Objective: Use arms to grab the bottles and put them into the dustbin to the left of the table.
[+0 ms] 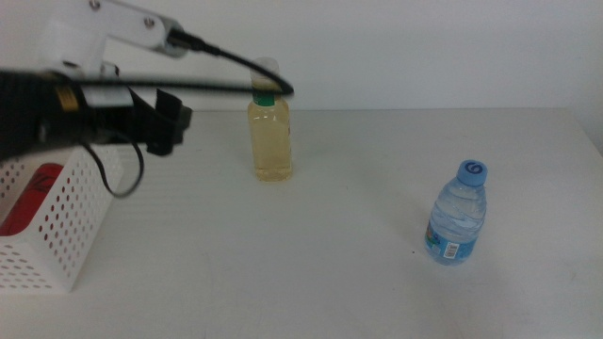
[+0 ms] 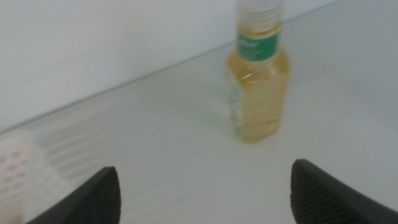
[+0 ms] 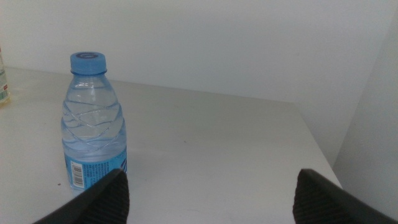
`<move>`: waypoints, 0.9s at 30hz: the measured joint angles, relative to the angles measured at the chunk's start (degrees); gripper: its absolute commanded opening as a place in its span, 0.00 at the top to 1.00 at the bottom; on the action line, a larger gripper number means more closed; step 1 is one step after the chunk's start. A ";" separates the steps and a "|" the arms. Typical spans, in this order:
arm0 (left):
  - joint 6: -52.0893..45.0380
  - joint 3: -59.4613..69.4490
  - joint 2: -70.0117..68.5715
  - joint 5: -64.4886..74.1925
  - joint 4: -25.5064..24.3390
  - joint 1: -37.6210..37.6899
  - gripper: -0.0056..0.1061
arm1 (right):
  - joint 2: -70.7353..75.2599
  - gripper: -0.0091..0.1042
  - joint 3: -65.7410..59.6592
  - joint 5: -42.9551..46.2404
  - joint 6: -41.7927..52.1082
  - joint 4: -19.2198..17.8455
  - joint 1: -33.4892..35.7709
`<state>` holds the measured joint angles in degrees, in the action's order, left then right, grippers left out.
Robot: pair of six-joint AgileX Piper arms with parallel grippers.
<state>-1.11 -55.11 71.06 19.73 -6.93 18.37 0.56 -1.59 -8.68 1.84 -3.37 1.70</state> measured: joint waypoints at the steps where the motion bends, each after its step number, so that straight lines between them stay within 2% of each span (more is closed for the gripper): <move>1: 0.35 2.06 -0.74 -2.63 0.00 0.55 0.14 | 0.00 0.18 0.00 0.00 0.00 0.00 0.00; 8: 1.11 14.38 -3.87 -20.75 -0.15 3.38 0.14 | 0.00 0.18 0.00 -0.05 0.00 0.00 0.00; 20: 2.95 34.11 -3.44 -51.95 -0.62 3.63 0.14 | 0.00 0.18 0.00 -0.05 0.00 0.00 0.00; 27: 2.95 39.18 1.35 -64.61 -0.56 3.63 0.14 | 0.00 0.18 0.00 -0.05 0.00 0.00 0.00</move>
<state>1.84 -15.93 72.41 -44.88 -7.50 22.00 0.56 -1.59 -8.73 1.84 -3.37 1.70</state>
